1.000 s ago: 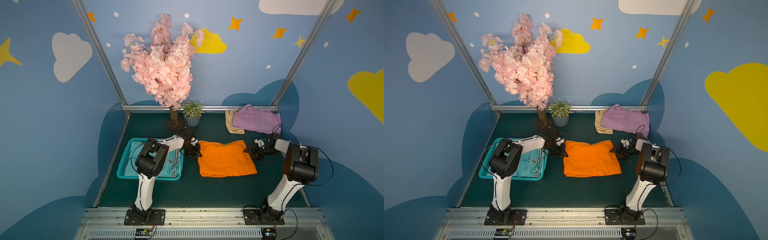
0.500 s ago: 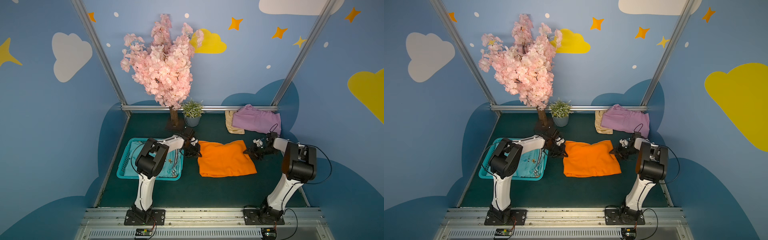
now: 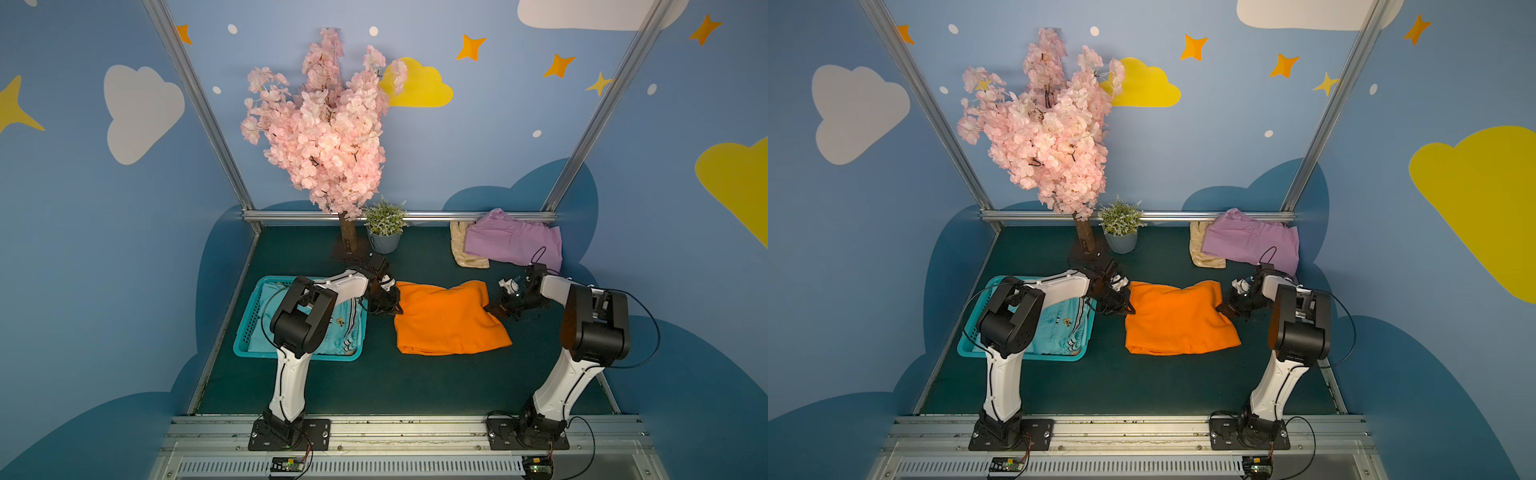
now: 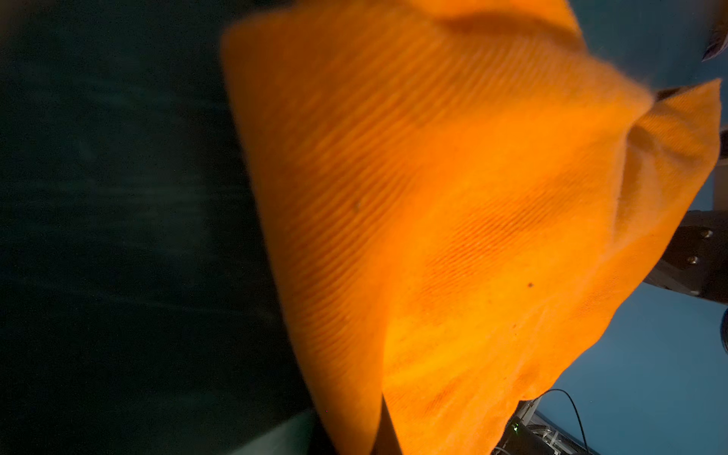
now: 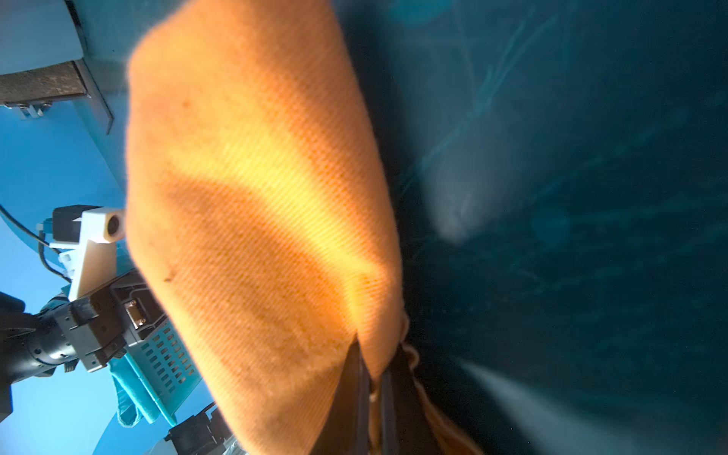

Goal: Put the folded long pants in the basket
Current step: Pick up the long pant at the center of the board, then move the basket to the center of the board.

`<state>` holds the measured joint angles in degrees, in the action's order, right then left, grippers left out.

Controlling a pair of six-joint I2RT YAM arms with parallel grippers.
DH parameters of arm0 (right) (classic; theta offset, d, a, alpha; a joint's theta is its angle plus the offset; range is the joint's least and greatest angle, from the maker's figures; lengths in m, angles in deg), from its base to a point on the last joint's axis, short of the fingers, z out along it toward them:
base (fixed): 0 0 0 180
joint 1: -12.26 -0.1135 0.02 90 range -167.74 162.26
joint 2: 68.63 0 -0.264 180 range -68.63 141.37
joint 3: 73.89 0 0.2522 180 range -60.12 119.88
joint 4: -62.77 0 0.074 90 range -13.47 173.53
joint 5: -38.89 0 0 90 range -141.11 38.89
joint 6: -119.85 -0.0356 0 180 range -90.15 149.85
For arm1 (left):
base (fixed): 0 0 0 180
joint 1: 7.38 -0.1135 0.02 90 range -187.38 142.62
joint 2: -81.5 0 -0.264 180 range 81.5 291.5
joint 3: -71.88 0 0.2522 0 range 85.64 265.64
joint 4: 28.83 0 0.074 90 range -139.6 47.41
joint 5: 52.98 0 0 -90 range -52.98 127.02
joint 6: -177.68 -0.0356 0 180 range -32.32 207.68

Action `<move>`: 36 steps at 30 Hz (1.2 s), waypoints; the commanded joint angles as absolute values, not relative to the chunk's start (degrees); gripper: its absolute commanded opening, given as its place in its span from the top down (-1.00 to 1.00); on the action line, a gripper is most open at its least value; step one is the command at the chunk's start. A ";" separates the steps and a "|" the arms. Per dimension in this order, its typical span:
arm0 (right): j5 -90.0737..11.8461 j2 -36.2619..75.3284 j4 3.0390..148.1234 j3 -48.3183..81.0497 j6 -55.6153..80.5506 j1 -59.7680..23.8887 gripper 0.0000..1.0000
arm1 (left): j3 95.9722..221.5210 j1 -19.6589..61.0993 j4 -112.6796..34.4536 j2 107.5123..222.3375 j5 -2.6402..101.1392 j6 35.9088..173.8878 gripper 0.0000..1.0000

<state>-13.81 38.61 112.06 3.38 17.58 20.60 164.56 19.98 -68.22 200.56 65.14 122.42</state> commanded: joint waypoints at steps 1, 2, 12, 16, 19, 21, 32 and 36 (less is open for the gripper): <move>-10.16 30.86 113.64 2.71 14.53 21.18 1.00 | 165.25 19.78 -71.85 197.91 64.35 123.26 0.95; -9.86 29.49 113.70 2.62 13.79 21.56 1.00 | 165.73 20.09 -72.48 197.39 64.23 123.43 0.95; -8.76 17.15 116.68 1.40 8.06 24.58 1.00 | 173.67 25.51 -84.01 188.06 59.02 124.81 0.95; -6.78 14.13 117.89 3.05 6.25 25.01 1.00 | 175.67 26.14 -87.09 184.35 59.36 125.54 0.95; -4.55 12.14 119.29 5.29 4.83 24.92 1.00 | 179.30 26.04 -92.87 182.62 58.17 123.68 0.95; -2.60 10.45 119.81 6.57 3.05 24.43 1.00 | 181.52 24.83 -97.60 181.25 56.70 122.02 0.95; -9.24 4.33 106.88 4.64 -17.70 3.39 1.00 | 175.95 3.86 -110.66 165.12 44.24 111.84 0.95; -14.44 7.42 102.22 6.94 -23.81 -6.98 1.00 | 174.06 -2.50 -112.78 159.84 33.32 108.12 0.95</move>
